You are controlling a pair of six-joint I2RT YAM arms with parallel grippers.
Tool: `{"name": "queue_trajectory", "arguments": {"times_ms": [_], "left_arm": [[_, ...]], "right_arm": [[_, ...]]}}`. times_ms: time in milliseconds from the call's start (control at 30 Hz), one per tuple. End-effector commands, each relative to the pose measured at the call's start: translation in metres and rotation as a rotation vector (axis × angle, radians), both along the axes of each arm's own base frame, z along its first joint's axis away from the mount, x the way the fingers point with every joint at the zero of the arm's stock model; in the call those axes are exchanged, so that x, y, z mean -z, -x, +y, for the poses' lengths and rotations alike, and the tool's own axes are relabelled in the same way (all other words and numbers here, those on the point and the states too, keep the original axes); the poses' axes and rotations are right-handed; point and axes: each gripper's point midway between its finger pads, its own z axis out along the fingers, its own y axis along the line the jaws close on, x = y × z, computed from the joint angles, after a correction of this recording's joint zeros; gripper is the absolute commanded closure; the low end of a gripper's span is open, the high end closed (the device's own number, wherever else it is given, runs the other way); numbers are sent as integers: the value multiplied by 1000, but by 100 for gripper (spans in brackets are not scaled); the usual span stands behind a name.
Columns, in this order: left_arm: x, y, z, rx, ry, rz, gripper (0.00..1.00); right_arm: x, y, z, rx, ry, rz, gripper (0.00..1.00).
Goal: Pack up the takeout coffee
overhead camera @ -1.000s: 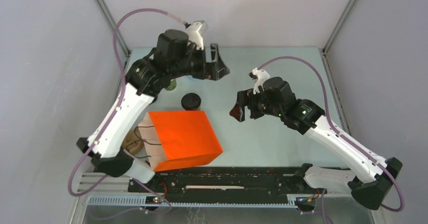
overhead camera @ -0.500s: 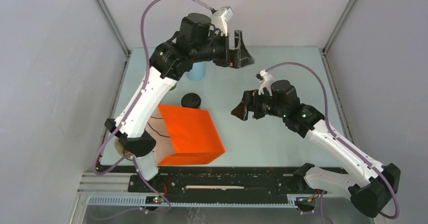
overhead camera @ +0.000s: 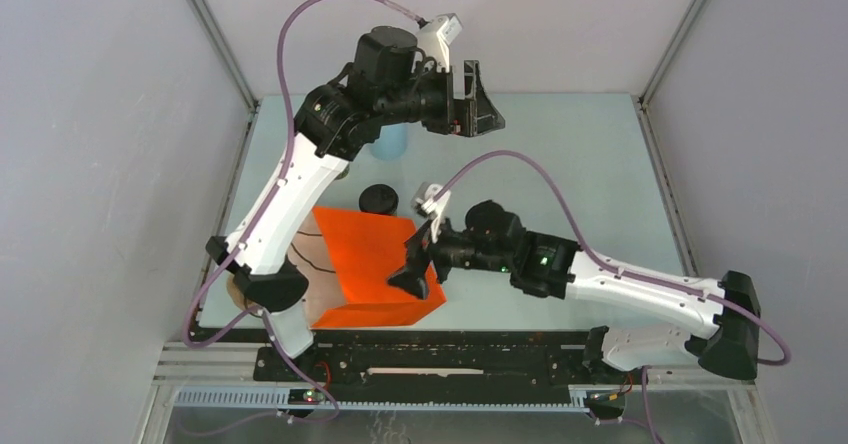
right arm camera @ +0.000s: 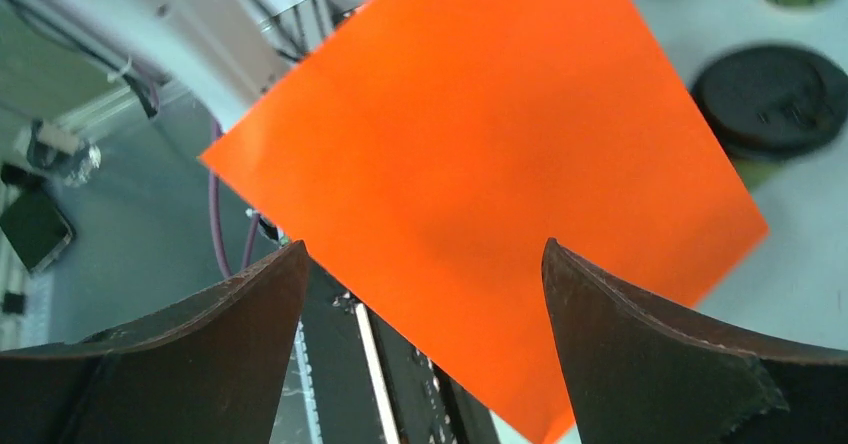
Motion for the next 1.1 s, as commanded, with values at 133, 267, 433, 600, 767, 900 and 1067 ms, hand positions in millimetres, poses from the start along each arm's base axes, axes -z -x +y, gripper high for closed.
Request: {"name": "queue_trajectory", "arguments": {"times_ms": [133,267,433,600,767,900,1067], "left_arm": [[-46,34,35,-15,60,-56,13],[-51,42,44,-15,65,-55,12],[-47,45,48,-20,48,-58,12],[-46,44,47,-13,43,-58,12],[-42,43,48,-16,25,-61,12],[-43,41,52,-28,13,-77,12],[-50,39,57,-57,18,-98,12]], "right_arm": [[-41,45,50,-257,-116,-444,13],[-37,57,65,-279,-86,-554,13],[-25,65,80,-321,-27,-607,21],[-17,69,92,-324,20,-674,31],[-11,67,100,-334,52,-693,51],[-14,66,97,-311,54,-668,74],[-18,54,79,-242,57,-637,100]]}}
